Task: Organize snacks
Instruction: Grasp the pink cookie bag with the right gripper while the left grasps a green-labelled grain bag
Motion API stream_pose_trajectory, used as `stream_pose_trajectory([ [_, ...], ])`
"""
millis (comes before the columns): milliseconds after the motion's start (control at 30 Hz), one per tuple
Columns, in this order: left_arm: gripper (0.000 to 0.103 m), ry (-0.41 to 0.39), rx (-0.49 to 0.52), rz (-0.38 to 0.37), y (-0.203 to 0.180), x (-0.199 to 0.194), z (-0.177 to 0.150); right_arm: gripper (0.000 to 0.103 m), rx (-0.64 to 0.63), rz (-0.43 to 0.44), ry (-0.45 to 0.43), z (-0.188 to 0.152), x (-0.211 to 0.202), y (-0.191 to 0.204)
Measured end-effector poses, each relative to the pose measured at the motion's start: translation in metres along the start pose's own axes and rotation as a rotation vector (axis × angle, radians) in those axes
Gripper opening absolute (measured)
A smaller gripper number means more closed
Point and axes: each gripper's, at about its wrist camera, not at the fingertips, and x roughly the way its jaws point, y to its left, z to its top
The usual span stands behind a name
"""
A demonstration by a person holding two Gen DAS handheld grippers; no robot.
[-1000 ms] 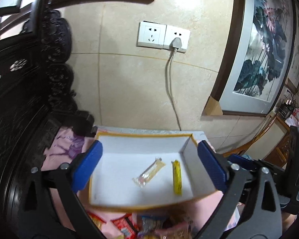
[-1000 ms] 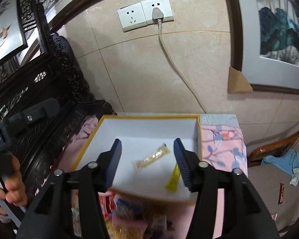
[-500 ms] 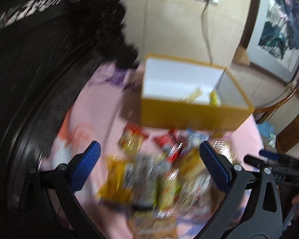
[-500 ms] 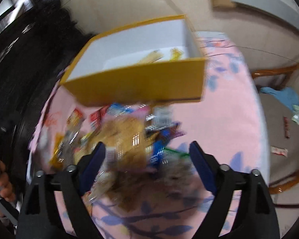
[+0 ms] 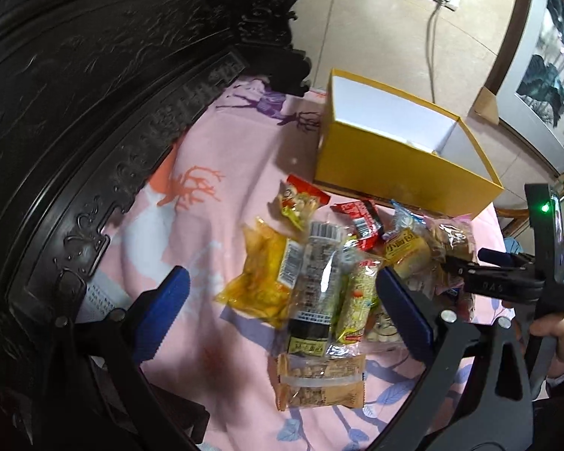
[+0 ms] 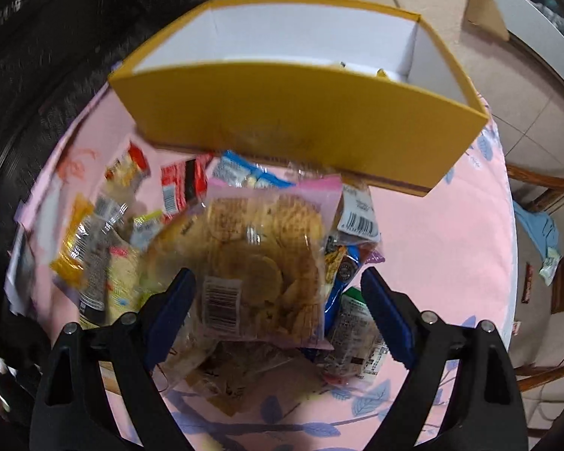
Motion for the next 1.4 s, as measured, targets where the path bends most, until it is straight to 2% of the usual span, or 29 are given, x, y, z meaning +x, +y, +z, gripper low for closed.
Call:
stream_pose_trajectory([
  [33,0.101,0.006,-0.003,0.006,0.002,0.002,-0.001,0.085,-0.002,0.013,0.007,-0.002,0.001,0.0],
  [67,0.101,0.017,-0.002,0.008,0.003,0.005,-0.002,0.073,-0.002,0.036,0.019,-0.004,0.002,-0.001],
  [133,0.101,0.05,0.004,0.009,0.002,0.014,-0.003,0.061,-0.01,0.018,0.021,-0.008,0.001,-0.002],
  [267,0.101,0.11,0.034,-0.001,-0.004,0.032,-0.009,0.049,0.068,0.097,0.016,-0.012,-0.01,-0.021],
  [333,0.101,0.138,0.063,-0.012,-0.011,0.041,-0.012,0.046,0.11,0.111,0.007,-0.016,-0.017,-0.029],
  [400,0.101,0.157,0.097,-0.028,-0.019,0.046,-0.015,0.038,0.144,0.124,-0.002,-0.02,-0.025,-0.036],
  [533,0.101,0.178,0.182,-0.081,-0.043,0.057,-0.021,0.036,0.183,0.142,-0.015,-0.028,-0.037,-0.047],
  [733,0.101,0.239,0.262,-0.146,-0.077,0.086,-0.03,0.035,0.181,0.178,0.035,-0.038,-0.025,-0.045],
  [800,0.101,0.248,0.278,-0.162,-0.086,0.093,-0.031,0.039,0.173,0.189,0.069,-0.038,-0.017,-0.041],
  [933,0.101,0.281,0.253,-0.189,-0.093,0.112,-0.035,0.054,0.173,0.192,0.102,-0.037,-0.006,-0.036],
  [1033,0.101,0.277,0.224,-0.218,-0.092,0.119,-0.033,0.056,0.163,0.198,0.112,-0.037,0.003,-0.032],
  [1133,0.1,0.289,0.2,-0.245,-0.09,0.13,-0.034,0.053,0.159,0.191,0.106,-0.038,0.006,-0.031],
  [1233,0.089,0.33,0.111,-0.309,-0.081,0.138,-0.037,0.045,0.178,0.205,0.096,-0.038,0.002,-0.035],
  [1300,0.079,0.329,0.11,-0.337,-0.08,0.136,-0.037,0.043,0.198,0.216,0.099,-0.04,-0.001,-0.041],
  [1400,0.071,0.329,0.091,-0.362,-0.077,0.134,-0.036,0.043,0.214,0.228,0.108,-0.045,-0.001,-0.045],
])
